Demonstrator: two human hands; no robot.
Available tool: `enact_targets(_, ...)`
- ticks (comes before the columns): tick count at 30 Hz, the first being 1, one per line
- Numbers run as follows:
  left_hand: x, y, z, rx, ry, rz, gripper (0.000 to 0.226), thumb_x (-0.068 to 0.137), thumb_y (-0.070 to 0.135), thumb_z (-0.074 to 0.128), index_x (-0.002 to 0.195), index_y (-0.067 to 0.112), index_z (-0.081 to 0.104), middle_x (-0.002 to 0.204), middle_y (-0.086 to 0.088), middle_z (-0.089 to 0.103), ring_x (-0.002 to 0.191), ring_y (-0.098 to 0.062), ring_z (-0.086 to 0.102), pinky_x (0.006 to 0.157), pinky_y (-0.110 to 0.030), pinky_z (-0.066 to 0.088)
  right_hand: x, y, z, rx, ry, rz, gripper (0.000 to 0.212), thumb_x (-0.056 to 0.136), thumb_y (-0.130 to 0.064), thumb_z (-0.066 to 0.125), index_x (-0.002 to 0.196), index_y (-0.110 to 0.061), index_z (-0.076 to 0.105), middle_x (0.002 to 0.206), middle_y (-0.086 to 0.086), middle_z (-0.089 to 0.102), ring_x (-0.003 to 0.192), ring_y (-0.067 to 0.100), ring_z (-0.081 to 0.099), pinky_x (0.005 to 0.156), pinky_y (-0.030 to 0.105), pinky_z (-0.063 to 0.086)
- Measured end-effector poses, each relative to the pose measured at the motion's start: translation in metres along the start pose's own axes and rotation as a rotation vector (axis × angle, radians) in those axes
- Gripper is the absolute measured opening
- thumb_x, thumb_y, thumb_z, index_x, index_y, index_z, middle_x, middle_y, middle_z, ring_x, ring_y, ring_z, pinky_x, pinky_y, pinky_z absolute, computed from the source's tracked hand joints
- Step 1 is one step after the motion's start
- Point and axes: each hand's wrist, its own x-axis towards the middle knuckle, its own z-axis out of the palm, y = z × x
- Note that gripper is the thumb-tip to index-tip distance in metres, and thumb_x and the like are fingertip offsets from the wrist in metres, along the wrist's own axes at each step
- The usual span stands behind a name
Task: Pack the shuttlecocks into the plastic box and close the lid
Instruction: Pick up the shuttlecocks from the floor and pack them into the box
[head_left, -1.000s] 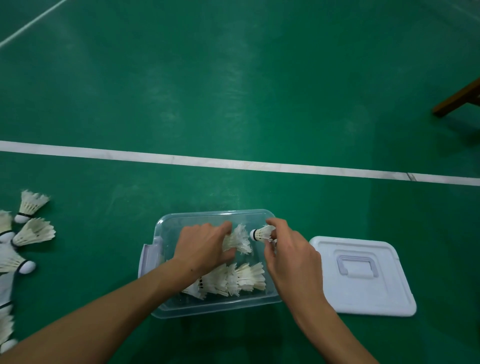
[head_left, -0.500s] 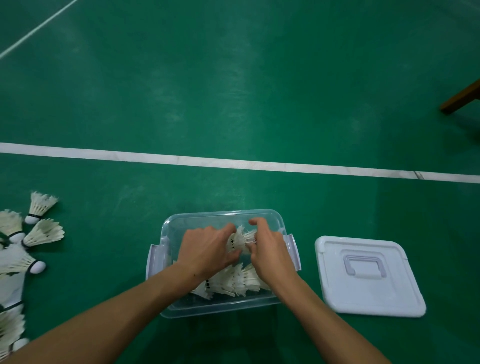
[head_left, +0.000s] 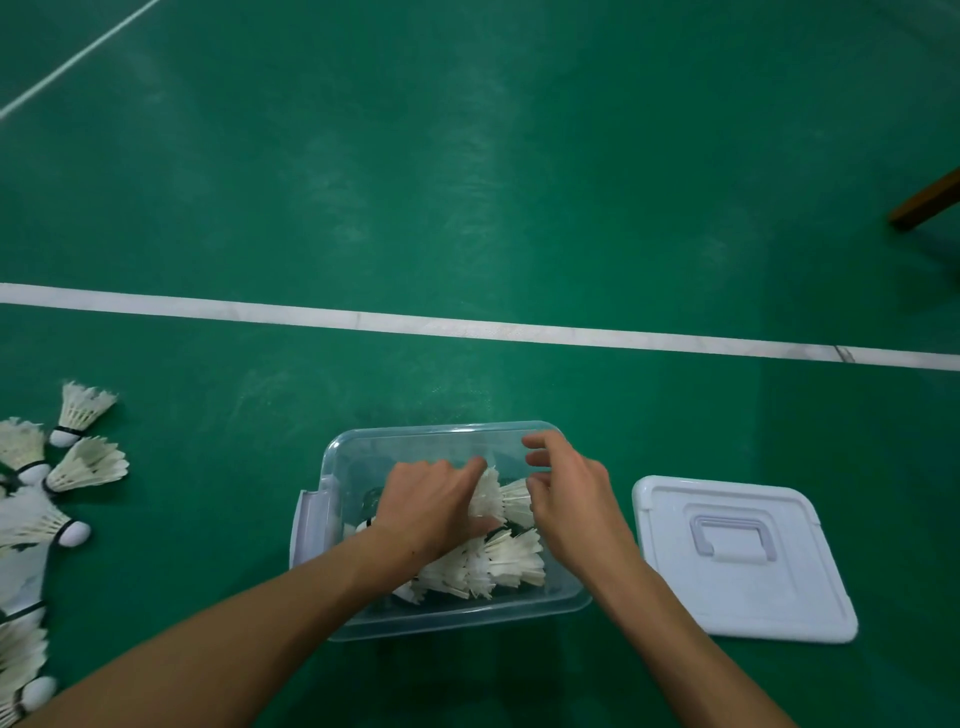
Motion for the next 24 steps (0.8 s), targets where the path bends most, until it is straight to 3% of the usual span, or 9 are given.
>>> enact_targets(3, -0.009, -0.013, -0.020, -0.094, 0.080, -0.029, 0.078, 0.085, 0.089, 0.042, 0.139, 0.034, 0.043, 0.083, 0.004, 0.071, 0.074, -0.017, 0.068, 0.061, -0.029, 0.048, -0.003, 0.002, -0.001, 0.040, 0.002, -0.042, 0.040, 0.100, -0.006, 0.059, 0.135, -0.025, 0.058, 0.125, -0.005, 0.069, 0.112, 0.012, 0.065, 0.098, 0.036, 0.056)
enact_targets(7, -0.026, -0.037, -0.055, -0.482, 0.201, 0.057, 0.085, 0.082, 0.094, 0.030, 0.135, 0.032, 0.052, 0.058, 0.009, 0.049, 0.050, -0.003, 0.045, 0.050, -0.020, 0.029, -0.009, -0.010, -0.002, 0.276, -0.179, -0.135, 0.040, 0.094, -0.007, 0.073, 0.130, -0.022, 0.066, 0.120, -0.012, 0.073, 0.109, -0.001, 0.068, 0.096, 0.029, 0.059)
enact_targets(9, -0.031, -0.048, -0.066, -0.618, 0.250, 0.076, 0.078, 0.086, 0.090, 0.034, 0.131, 0.029, 0.052, 0.055, 0.006, 0.046, 0.046, -0.009, 0.043, 0.050, -0.025, 0.027, -0.013, -0.025, 0.001, 0.428, -0.275, -0.192, 0.035, 0.089, -0.006, 0.078, 0.121, -0.020, 0.071, 0.113, -0.009, 0.076, 0.108, 0.002, 0.071, 0.094, 0.031, 0.061)
enact_targets(12, -0.036, -0.057, -0.075, -0.655, 0.273, 0.090, 0.068, 0.088, 0.083, 0.042, 0.128, 0.029, 0.052, 0.058, 0.006, 0.051, 0.047, -0.010, 0.047, 0.051, -0.028, 0.029, -0.021, -0.045, 0.014, 0.533, -0.287, -0.259, 0.020, 0.089, -0.009, 0.080, 0.108, -0.015, 0.078, 0.102, -0.003, 0.080, 0.100, 0.010, 0.074, 0.091, 0.036, 0.062)
enact_targets(15, -0.042, -0.063, -0.080, -0.612, 0.296, 0.084, 0.069, 0.087, 0.086, 0.040, 0.131, 0.033, 0.051, 0.073, 0.010, 0.061, 0.055, -0.004, 0.054, 0.054, -0.026, 0.035, -0.027, -0.051, 0.025, 0.459, -0.215, -0.320, 0.013, 0.089, -0.023, 0.081, 0.101, -0.018, 0.081, 0.097, -0.009, 0.080, 0.094, 0.007, 0.074, 0.091, 0.037, 0.060)
enact_targets(19, -0.055, -0.083, -0.084, -0.658, 0.430, 0.011, 0.058, 0.096, 0.076, 0.041, 0.135, 0.035, 0.052, 0.103, 0.018, 0.060, 0.062, -0.009, 0.060, 0.058, -0.033, 0.049, -0.032, -0.042, 0.034, 0.240, -0.068, -0.239, 0.013, 0.086, -0.032, 0.084, 0.096, -0.024, 0.080, 0.088, -0.020, 0.073, 0.091, -0.006, 0.066, 0.084, 0.016, 0.051)
enact_targets(24, -0.079, -0.111, -0.078, -0.720, 0.496, -0.040, 0.043, 0.100, 0.061, 0.048, 0.128, 0.029, 0.058, 0.101, 0.020, 0.062, 0.063, -0.015, 0.062, 0.059, -0.039, 0.054, -0.032, -0.040, 0.068, -0.004, -0.081, -0.157, 0.018, 0.086, -0.041, 0.082, 0.088, -0.025, 0.074, 0.083, -0.012, 0.075, 0.078, 0.006, 0.069, 0.075, 0.034, 0.059)
